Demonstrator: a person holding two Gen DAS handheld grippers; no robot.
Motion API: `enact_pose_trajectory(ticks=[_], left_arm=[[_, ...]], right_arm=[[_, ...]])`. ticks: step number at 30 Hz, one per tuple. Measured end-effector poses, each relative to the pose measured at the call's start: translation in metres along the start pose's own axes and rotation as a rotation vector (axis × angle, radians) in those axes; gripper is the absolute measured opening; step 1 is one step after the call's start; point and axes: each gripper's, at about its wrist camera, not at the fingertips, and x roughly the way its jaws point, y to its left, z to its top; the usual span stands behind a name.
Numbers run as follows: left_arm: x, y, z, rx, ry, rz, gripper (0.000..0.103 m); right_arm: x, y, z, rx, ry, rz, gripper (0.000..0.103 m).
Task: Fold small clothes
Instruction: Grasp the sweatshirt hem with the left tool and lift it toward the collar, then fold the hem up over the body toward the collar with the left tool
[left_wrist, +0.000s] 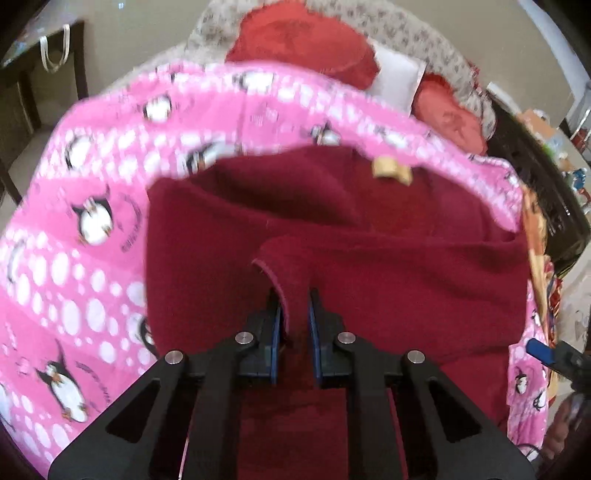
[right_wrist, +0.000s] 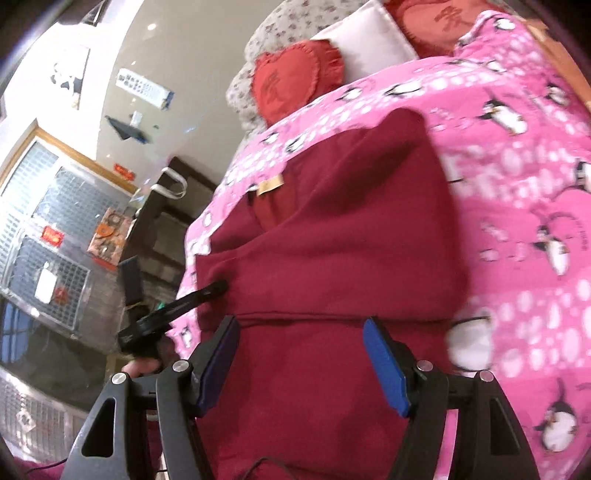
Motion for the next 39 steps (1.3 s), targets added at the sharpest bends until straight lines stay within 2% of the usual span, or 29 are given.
enact_pose_trajectory(ticks=[3, 4, 7, 10, 12, 15, 21, 23, 25, 26, 27, 28, 30, 33, 36, 38, 39], left_arm=[[-0.023, -0.001, 0.004, 0.022, -0.06, -0.007, 0.01], [-0.03, 0.002, 0.003, 0.021, -0.077, -0.009, 0.006], [-0.036, 0.018, 0.004, -0.003, -0.098, 0.026, 0.006], [-0.024, 0.045, 0.001, -0.097, -0.054, 0.052, 0.006], [-0.016, 0.053, -0.003, -0.134, -0.012, 0.03, 0.006], [-0.022, 0.043, -0.01, -0.118, -0.024, 0.008, 0.006], [-0.023, 0.017, -0.006, -0.09, -0.013, -0.048, 0.007], [-0.02, 0.008, -0.006, -0.07, -0.007, -0.04, 0.015], [-0.014, 0.001, -0.007, -0.06, 0.007, -0.042, 0.019], [-0.01, -0.002, -0.008, -0.056, 0.016, -0.047, 0.019], [-0.007, -0.004, -0.009, -0.052, 0.022, -0.047, 0.019], [-0.003, -0.007, -0.011, -0.046, 0.027, -0.043, 0.019], [0.009, -0.009, -0.014, -0.032, 0.05, -0.027, 0.019], [0.029, -0.004, -0.018, -0.039, 0.098, -0.003, 0.019], [0.028, -0.002, -0.018, -0.05, 0.087, -0.012, 0.019], [0.027, -0.004, -0.018, -0.04, 0.082, -0.006, 0.019], [0.027, -0.004, -0.019, -0.033, 0.081, -0.001, 0.019]], right_arm=[[-0.009, -0.01, 0.007, -0.001, -0.028, -0.042, 0.068], [-0.013, -0.012, 0.012, -0.01, -0.045, -0.07, 0.068], [-0.016, -0.017, 0.031, -0.015, -0.095, -0.167, 0.068], [-0.011, -0.032, 0.055, -0.005, -0.103, -0.219, 0.068], [-0.005, -0.04, 0.065, -0.001, -0.078, -0.259, 0.068], [-0.002, -0.043, 0.074, 0.007, -0.096, -0.255, 0.068], [0.02, -0.046, 0.086, 0.01, -0.06, -0.255, 0.068], [0.028, -0.045, 0.094, -0.023, -0.076, -0.22, 0.067], [0.034, -0.044, 0.102, -0.053, -0.087, -0.229, 0.039], [0.034, -0.045, 0.104, -0.051, -0.098, -0.245, 0.02], [0.032, -0.049, 0.106, -0.029, -0.117, -0.248, 0.014], [0.029, -0.056, 0.106, 0.008, -0.13, -0.25, 0.012], [0.029, -0.072, 0.103, 0.067, -0.134, -0.268, 0.011], [0.027, -0.084, 0.096, 0.103, -0.155, -0.237, 0.011], [0.015, -0.079, 0.094, 0.109, -0.169, -0.235, 0.012], [0.003, -0.071, 0.087, 0.103, -0.163, -0.244, 0.02], [-0.001, -0.068, 0.082, 0.098, -0.148, -0.235, 0.035]])
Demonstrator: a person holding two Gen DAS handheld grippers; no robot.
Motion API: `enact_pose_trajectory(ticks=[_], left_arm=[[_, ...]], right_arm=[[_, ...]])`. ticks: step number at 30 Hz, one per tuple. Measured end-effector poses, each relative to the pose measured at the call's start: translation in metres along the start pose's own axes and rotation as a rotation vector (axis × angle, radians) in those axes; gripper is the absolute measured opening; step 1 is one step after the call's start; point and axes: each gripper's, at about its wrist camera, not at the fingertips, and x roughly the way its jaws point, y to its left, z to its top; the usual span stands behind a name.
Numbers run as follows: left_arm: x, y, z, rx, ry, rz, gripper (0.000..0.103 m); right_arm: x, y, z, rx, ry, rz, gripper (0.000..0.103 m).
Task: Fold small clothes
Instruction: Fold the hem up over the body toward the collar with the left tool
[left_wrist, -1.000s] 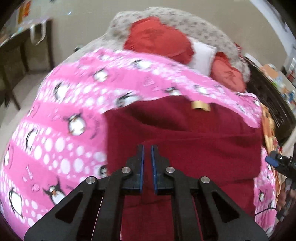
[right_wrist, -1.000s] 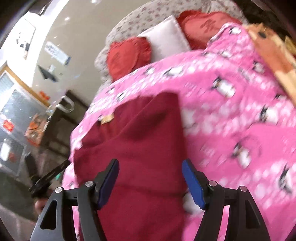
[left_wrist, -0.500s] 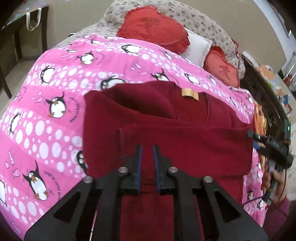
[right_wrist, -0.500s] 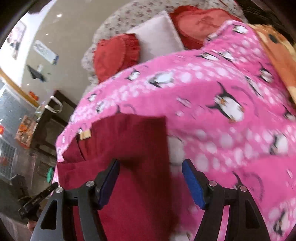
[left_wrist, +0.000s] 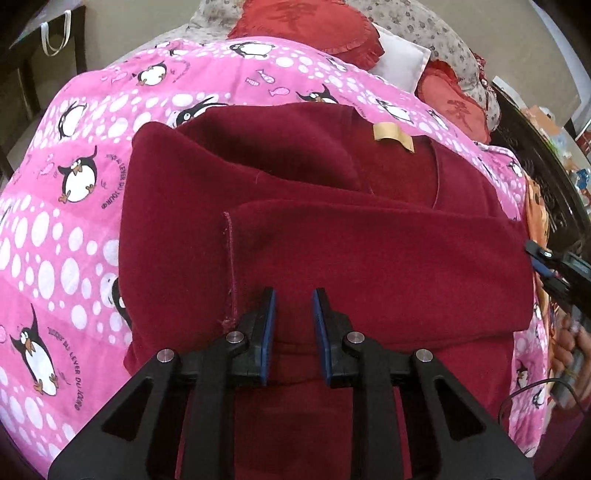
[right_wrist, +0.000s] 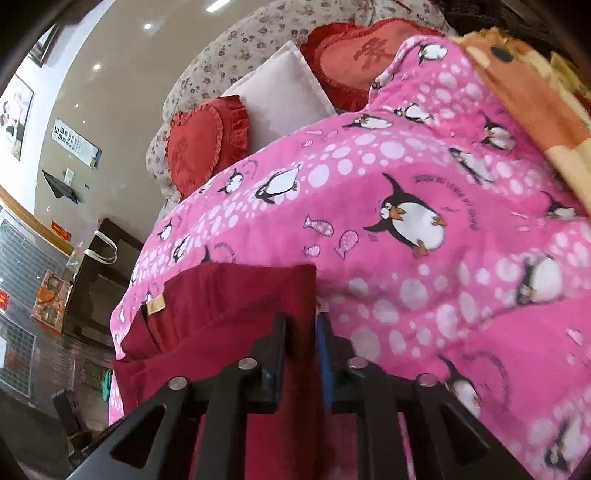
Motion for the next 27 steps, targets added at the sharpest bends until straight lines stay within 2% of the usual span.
enact_pose_trajectory(ticks=[2, 7, 8, 11, 14, 23, 27], left_arm=[[0.001, -0.002, -0.001, 0.018, -0.004, 0.015, 0.019], [0.004, -0.009, -0.003, 0.044, -0.018, 0.054, 0.019], [0.005, -0.01, -0.003, 0.045, -0.02, 0.06, 0.019], [0.004, -0.011, -0.003, 0.046, -0.025, 0.066, 0.019], [0.006, -0.013, -0.004, 0.054, -0.028, 0.07, 0.019], [-0.01, -0.016, -0.01, 0.071, -0.036, 0.074, 0.019], [-0.02, -0.01, -0.021, 0.058, -0.031, 0.067, 0.019]], right_arm=[[-0.007, 0.008, -0.015, -0.035, 0.032, 0.009, 0.054], [-0.003, 0.019, -0.05, -0.133, 0.092, -0.019, 0.054], [0.002, 0.018, -0.054, -0.142, 0.105, -0.028, 0.051], [0.007, 0.011, -0.061, -0.162, 0.1, -0.069, 0.03], [0.006, 0.003, -0.061, -0.153, 0.097, -0.058, 0.021], [-0.008, 0.02, -0.065, -0.2, 0.072, -0.137, 0.016], [0.001, 0.012, -0.064, -0.188, 0.103, -0.155, 0.015]])
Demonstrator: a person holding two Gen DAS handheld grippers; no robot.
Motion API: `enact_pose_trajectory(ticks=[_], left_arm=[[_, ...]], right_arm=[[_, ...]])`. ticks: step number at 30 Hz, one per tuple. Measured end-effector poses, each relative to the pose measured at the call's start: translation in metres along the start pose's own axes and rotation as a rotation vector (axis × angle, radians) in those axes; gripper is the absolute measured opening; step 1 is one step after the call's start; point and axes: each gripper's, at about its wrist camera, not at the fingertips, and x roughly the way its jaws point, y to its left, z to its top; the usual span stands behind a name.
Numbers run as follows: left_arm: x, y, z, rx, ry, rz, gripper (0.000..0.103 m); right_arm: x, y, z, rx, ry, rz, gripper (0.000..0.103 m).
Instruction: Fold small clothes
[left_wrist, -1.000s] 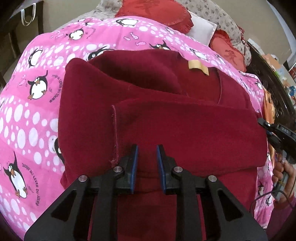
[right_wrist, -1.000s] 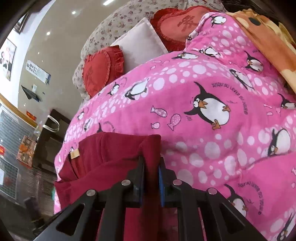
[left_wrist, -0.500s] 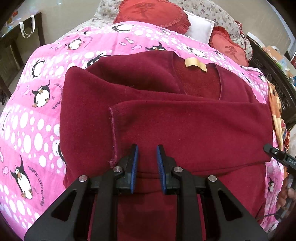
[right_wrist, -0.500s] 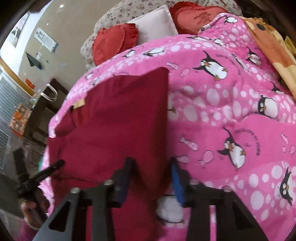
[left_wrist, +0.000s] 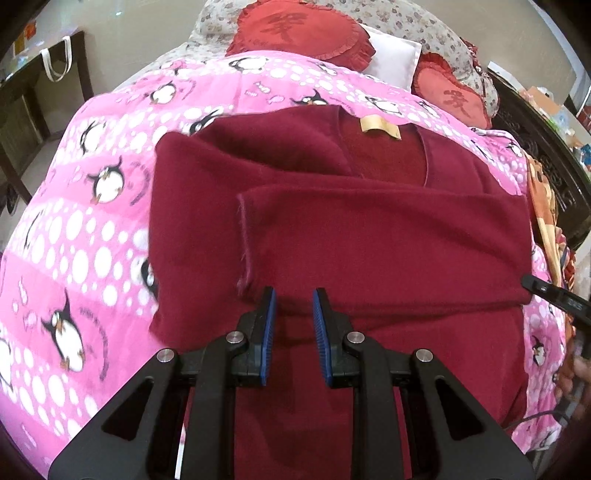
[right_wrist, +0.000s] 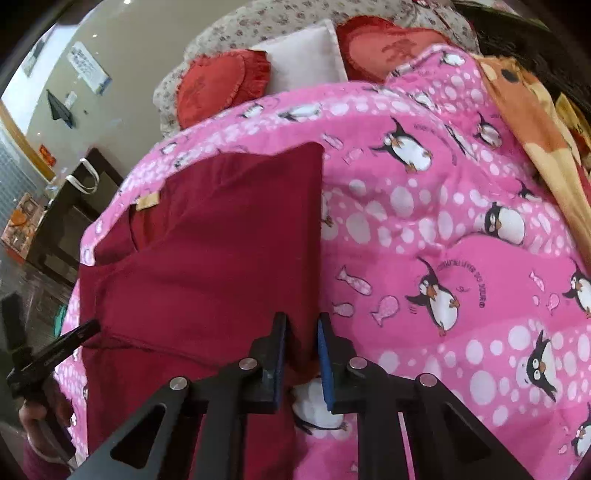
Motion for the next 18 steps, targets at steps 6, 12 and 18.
enact_pose_trajectory(ticks=[6, 12, 18], left_arm=[[-0.016, 0.006, -0.028, -0.007, 0.032, -0.024, 0.019], [-0.033, 0.016, -0.057, -0.006, 0.059, -0.03, 0.019], [-0.052, 0.025, -0.083, -0.042, 0.073, -0.038, 0.019]], right_arm=[[-0.016, -0.007, -0.009, 0.082, 0.005, 0.068, 0.027], [-0.043, 0.021, -0.046, 0.0, 0.123, 0.171, 0.038], [-0.046, 0.073, -0.087, -0.143, 0.222, 0.292, 0.044]])
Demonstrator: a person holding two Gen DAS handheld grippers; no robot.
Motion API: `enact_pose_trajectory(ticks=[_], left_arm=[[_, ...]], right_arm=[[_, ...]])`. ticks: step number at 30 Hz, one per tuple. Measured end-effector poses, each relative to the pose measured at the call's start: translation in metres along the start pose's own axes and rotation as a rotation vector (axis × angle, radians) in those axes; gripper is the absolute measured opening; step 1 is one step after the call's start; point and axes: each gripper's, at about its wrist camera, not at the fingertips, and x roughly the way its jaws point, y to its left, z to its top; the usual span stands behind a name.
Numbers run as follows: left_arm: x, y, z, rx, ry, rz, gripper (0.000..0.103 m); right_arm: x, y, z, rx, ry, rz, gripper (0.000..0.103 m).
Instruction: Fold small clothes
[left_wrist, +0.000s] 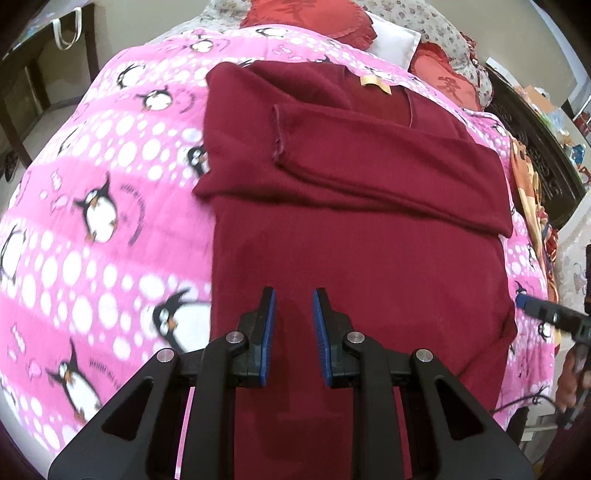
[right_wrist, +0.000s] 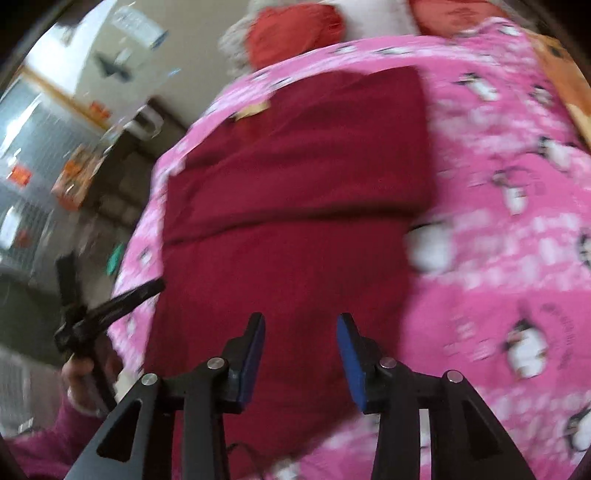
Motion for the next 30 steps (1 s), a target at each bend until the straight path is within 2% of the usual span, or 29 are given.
enact_pose_trajectory(ticks=[2, 7, 11, 15, 17, 19, 20, 21, 23, 25, 27, 30], left_arm=[[-0.005, 0.002, -0.006, -0.007, -0.001, 0.003, 0.019], [-0.016, 0.008, -0.022, -0.021, 0.014, 0.007, 0.019], [-0.025, 0.009, -0.033, -0.012, 0.012, 0.015, 0.019], [-0.029, 0.015, -0.039, -0.029, 0.013, 0.013, 0.019], [-0.031, 0.018, -0.042, -0.041, 0.012, 0.012, 0.019], [-0.033, 0.021, -0.044, -0.054, 0.01, 0.007, 0.019], [-0.034, 0.021, -0.045, -0.06, 0.008, 0.005, 0.019], [-0.035, 0.022, -0.046, -0.063, 0.007, 0.004, 0.019], [-0.036, 0.021, -0.047, -0.071, 0.005, 0.003, 0.019], [-0.036, 0.019, -0.048, -0.076, 0.007, -0.003, 0.019], [-0.037, 0.016, -0.049, -0.072, 0.009, -0.005, 0.019], [-0.043, 0.013, -0.051, -0.061, 0.004, -0.009, 0.019]], right_arm=[[0.017, 0.014, -0.005, -0.029, 0.048, 0.033, 0.044], [0.059, 0.033, -0.011, -0.093, 0.19, 0.047, 0.044], [0.056, 0.026, -0.027, -0.11, 0.282, 0.067, 0.044], [0.024, 0.017, -0.059, -0.171, 0.353, 0.001, 0.044], [0.01, 0.004, -0.083, -0.19, 0.419, -0.134, 0.044], [0.001, -0.008, -0.101, -0.199, 0.441, -0.233, 0.044], [-0.005, -0.014, -0.107, -0.177, 0.433, -0.253, 0.044], [-0.014, -0.021, -0.11, -0.135, 0.408, -0.236, 0.044], [-0.033, -0.021, -0.106, -0.046, 0.306, -0.114, 0.044], [-0.041, -0.007, -0.099, -0.036, 0.213, -0.037, 0.044], [-0.038, 0.022, -0.088, -0.118, 0.137, -0.01, 0.047], [-0.017, 0.063, -0.077, -0.285, 0.089, -0.059, 0.06]])
